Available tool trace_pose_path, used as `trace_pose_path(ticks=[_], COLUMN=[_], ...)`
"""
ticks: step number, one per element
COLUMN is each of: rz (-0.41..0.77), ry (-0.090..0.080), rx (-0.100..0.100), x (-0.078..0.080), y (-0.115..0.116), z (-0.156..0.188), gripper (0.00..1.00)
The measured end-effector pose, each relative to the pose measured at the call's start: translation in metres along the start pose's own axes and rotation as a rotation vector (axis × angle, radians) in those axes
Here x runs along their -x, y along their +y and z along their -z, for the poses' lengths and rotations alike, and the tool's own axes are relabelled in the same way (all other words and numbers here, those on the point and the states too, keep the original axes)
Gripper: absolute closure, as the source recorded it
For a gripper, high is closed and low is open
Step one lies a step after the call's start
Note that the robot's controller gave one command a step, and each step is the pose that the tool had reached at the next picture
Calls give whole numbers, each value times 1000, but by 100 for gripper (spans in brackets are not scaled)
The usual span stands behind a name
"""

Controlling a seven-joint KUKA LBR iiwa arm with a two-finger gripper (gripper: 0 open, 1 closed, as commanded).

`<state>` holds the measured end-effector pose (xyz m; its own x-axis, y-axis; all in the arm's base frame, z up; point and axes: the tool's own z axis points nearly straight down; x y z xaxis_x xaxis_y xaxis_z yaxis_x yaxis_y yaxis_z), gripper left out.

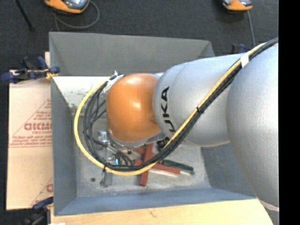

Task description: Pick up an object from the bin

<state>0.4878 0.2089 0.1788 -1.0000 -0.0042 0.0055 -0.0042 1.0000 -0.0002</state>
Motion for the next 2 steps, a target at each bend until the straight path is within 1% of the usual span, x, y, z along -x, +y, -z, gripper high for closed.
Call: trace_pose_path(ticks=[1, 2], rz=[59, -151], ry=[-11, -4], rx=[1, -1], x=[-1, 11], y=[2, -45], z=[38, -19], gripper=[0, 0])
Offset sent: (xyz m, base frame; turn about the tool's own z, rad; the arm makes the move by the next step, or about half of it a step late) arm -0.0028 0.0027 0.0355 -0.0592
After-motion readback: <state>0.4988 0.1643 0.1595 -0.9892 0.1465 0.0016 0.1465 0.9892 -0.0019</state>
